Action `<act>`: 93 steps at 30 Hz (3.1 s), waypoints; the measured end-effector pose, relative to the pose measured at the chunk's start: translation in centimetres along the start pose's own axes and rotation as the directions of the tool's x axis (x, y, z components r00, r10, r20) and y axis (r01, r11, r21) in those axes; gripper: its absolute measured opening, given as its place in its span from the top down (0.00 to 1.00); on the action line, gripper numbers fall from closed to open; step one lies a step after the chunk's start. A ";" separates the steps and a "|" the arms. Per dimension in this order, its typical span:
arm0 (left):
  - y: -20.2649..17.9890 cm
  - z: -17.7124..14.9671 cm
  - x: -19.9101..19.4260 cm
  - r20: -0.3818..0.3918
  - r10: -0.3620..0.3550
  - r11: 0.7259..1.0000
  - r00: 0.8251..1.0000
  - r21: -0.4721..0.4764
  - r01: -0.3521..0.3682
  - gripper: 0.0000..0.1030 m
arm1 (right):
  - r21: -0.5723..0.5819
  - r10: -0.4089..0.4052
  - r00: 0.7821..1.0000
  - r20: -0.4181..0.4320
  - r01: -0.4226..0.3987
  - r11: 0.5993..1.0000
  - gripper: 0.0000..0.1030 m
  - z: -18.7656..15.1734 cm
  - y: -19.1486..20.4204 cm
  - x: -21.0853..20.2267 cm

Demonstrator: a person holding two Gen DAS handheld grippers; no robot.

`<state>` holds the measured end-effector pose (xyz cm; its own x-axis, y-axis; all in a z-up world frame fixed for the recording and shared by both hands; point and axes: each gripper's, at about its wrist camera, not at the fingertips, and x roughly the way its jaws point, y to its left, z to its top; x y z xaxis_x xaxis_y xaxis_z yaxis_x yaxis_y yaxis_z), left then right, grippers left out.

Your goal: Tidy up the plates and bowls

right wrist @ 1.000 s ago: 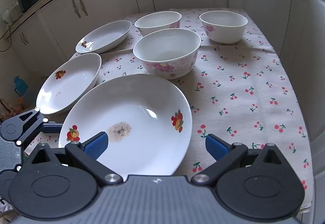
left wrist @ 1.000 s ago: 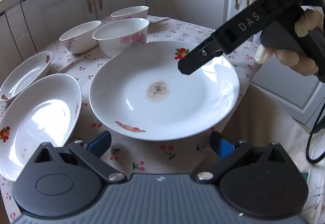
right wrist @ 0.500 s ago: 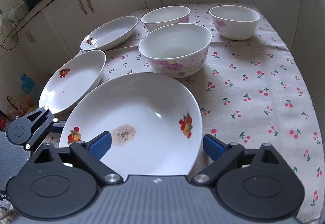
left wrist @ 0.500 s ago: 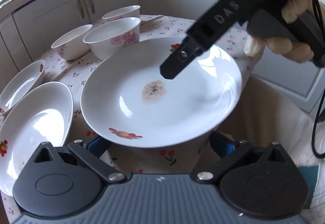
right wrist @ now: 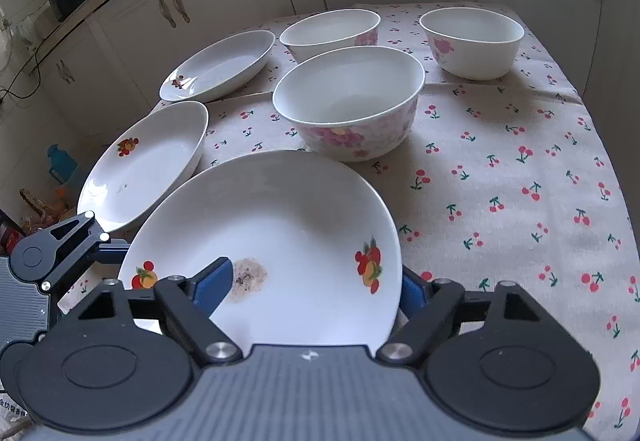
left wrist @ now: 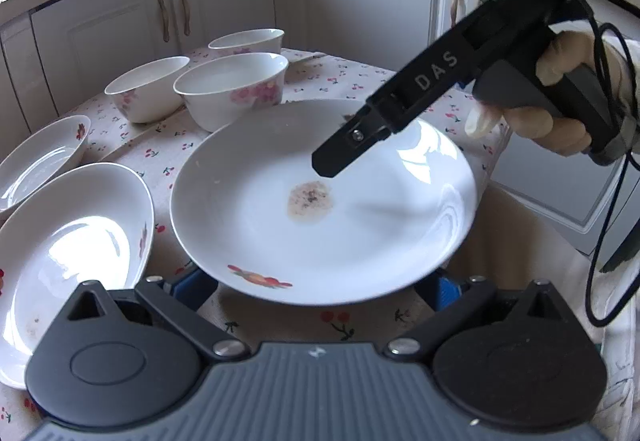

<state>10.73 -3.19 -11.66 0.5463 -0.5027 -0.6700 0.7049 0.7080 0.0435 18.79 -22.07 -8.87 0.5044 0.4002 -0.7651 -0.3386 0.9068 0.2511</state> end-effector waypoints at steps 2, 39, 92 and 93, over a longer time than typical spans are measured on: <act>0.0 0.0 0.0 0.001 -0.002 1.000 1.000 0.003 0.002 0.01 | -0.005 -0.001 1.000 0.001 0.001 1.000 0.17 0.1 0.0 0.0; 0.5 1.3 -2.0 -0.002 0.002 1.000 1.000 0.003 -0.002 0.01 | 0.008 0.046 0.999 -0.006 -0.046 0.999 0.29 1.7 0.0 -1.5; 13.6 -2.3 -6.5 -0.053 0.098 0.985 0.994 -0.138 -0.105 0.01 | -0.153 0.117 0.991 -0.070 -0.126 0.980 0.29 9.3 11.7 7.2; 13.5 -2.3 -6.4 -0.055 0.096 0.985 0.994 -0.139 -0.103 0.01 | -0.152 0.115 0.991 -0.072 -0.125 0.980 0.29 9.3 11.7 7.2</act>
<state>15.72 10.77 -8.50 0.5857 -0.4048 -0.7022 0.5755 0.8177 0.0087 25.83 -7.36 -5.95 0.4032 0.4916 -0.7718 -0.5157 0.8188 0.2522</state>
